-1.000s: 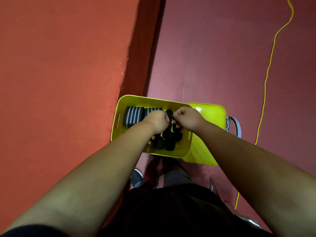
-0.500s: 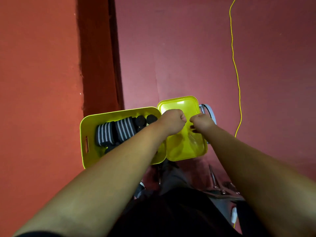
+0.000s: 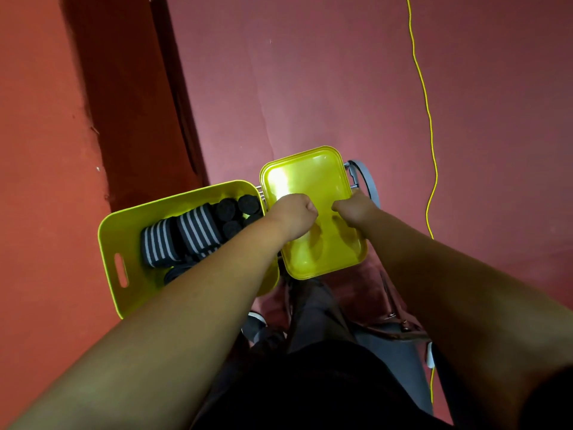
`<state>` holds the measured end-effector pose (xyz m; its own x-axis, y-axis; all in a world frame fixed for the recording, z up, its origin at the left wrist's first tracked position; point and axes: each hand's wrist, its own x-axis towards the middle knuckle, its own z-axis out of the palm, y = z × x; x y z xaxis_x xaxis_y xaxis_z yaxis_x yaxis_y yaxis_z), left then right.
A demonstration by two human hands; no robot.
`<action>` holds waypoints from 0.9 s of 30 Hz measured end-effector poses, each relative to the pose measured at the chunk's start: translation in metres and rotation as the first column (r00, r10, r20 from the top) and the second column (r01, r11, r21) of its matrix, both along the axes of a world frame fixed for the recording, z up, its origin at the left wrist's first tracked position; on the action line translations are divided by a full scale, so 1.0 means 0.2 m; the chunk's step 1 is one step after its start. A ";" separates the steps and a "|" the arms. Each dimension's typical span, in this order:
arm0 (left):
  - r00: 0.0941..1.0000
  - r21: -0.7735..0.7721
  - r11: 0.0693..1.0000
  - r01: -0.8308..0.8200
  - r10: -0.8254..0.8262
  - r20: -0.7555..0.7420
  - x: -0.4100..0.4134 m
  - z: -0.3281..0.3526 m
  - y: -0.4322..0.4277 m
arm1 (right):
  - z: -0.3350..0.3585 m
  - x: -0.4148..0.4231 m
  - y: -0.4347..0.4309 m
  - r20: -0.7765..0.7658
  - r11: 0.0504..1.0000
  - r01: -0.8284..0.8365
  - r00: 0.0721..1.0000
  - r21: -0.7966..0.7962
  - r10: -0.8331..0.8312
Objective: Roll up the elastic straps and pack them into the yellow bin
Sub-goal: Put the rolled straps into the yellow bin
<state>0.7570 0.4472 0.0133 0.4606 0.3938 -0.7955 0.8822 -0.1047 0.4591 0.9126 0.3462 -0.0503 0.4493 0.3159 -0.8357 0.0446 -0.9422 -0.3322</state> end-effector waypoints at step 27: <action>0.820 0.051 0.837 -0.545 0.520 0.240 -0.28 0.49 0.29 | 0.61 -0.19 0.38 0.261 0.878 -0.478 0.852 0.028 0.455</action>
